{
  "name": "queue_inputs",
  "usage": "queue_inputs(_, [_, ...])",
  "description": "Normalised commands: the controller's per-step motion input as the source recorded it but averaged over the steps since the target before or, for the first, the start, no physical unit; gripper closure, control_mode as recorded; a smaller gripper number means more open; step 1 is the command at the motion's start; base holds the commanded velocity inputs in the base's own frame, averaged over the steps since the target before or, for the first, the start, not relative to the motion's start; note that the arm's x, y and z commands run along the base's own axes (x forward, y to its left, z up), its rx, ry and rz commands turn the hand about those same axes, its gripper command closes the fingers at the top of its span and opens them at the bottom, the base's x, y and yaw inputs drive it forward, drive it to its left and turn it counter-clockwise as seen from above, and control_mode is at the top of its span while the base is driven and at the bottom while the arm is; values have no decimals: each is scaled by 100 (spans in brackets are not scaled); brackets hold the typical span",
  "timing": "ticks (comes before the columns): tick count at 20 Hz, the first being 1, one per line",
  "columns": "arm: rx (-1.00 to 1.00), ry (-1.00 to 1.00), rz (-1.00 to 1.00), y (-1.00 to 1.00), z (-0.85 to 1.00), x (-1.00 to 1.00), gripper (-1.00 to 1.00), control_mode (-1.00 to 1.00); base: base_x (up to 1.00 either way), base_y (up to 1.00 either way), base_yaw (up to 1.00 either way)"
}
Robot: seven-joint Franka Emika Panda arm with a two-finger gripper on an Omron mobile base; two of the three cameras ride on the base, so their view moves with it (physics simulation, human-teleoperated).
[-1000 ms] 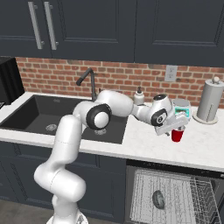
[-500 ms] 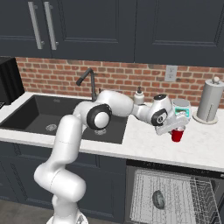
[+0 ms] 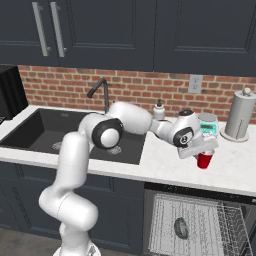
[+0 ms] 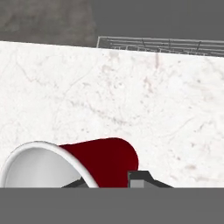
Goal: Pick up the cup and bowl from the counter, place them in the dishwasher, and close the dishwasher door.
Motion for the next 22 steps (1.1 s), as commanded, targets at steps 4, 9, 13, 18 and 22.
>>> queue_inputs(4, [5,-4,-10,-5,16,-100,100,-100,0,0,0])
queue_inputs(9, [8,-6,-13,-14,17,-100,100,-100,0,0,0])
queue_inputs(13, [9,-10,-15,-25,5,-100,100,-100,0,0,0])
queue_inputs(18, [11,-11,-14,-27,0,-100,100,-100,0,0,0])
queue_inputs(22, [8,-9,-6,-22,-14,-100,100,-100,0,0,0])
